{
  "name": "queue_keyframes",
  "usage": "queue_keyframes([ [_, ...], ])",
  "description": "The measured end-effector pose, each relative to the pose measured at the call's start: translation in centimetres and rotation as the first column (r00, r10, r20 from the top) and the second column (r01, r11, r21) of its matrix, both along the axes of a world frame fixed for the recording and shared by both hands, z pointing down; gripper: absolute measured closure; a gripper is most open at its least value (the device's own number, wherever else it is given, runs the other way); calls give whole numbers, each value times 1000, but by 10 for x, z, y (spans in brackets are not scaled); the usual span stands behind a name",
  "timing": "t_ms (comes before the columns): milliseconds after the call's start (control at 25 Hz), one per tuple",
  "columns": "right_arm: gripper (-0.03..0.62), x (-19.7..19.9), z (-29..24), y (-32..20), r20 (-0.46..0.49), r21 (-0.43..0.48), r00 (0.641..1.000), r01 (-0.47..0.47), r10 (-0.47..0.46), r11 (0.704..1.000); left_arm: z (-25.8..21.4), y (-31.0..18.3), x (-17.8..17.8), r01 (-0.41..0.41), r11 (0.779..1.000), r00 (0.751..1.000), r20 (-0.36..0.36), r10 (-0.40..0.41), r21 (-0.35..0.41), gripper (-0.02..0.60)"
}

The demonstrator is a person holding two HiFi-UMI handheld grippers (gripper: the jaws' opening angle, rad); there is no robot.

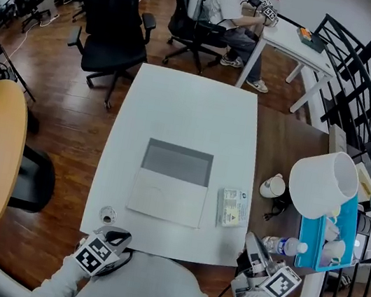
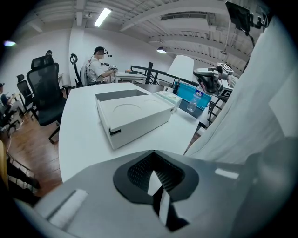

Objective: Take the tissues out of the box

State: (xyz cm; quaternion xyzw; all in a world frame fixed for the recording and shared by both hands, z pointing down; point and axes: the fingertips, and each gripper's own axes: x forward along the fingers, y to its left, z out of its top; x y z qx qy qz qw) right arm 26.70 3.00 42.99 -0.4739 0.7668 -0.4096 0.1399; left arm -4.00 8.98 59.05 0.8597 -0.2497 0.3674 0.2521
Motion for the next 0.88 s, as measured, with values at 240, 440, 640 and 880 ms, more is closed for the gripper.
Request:
queue_keyframes([
  [240,592,-15,4,-8,27,-18,998,52,-51,998,-3,3,-5,44,999,999,-9,-43,3,568],
  [440,592,-31,7,-10,48,-27,995,89,-88,996,-3,7,-12,71,997,997,-9,-71,11,568],
  [640,592,-30,7,-9,35,-31,995,96,-95,995,-4,9,-14,69,997,998,-5,-69,17,568],
  [880,592,-41,14,-5,-16,-51,990,139,-140,989,-21,-12,-21,88,993,996,-39,-85,84,568],
])
